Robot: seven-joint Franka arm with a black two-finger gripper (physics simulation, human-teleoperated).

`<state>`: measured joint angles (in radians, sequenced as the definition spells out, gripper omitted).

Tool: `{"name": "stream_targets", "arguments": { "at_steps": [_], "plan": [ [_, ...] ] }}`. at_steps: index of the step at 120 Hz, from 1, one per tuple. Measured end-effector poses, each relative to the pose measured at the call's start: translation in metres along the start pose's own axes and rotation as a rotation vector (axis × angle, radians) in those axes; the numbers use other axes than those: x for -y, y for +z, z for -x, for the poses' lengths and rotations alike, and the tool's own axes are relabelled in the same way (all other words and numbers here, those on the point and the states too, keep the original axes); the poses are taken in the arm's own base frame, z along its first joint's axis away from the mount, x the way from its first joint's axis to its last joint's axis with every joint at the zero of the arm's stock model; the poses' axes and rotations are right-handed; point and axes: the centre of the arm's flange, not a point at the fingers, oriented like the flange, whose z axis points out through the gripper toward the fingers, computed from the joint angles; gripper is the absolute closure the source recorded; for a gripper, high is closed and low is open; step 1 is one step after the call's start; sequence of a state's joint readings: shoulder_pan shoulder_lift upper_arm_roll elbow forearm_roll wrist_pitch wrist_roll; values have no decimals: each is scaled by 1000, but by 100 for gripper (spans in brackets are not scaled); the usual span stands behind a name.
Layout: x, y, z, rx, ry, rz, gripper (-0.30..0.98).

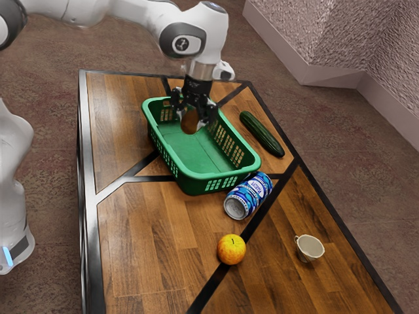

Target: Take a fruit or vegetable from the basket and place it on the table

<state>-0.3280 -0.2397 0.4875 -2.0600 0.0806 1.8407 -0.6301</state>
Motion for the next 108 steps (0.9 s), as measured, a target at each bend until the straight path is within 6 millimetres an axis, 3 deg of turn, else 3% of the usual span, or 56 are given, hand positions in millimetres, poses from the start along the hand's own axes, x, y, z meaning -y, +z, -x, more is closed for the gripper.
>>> {"name": "stream_targets", "arguments": {
  "at_steps": [12,42,59,84,98,108],
  "plan": [
    [-1,-24,16,7,28,27,49],
    [-10,-61,99,-3,187,72,49],
    [-37,-73,149,-35,296,56,49],
    [-67,-69,196,-29,388,46,49],
    [-91,-62,233,-32,457,37,49],
    [-108,-49,243,-15,479,28,48]
  ]
}}
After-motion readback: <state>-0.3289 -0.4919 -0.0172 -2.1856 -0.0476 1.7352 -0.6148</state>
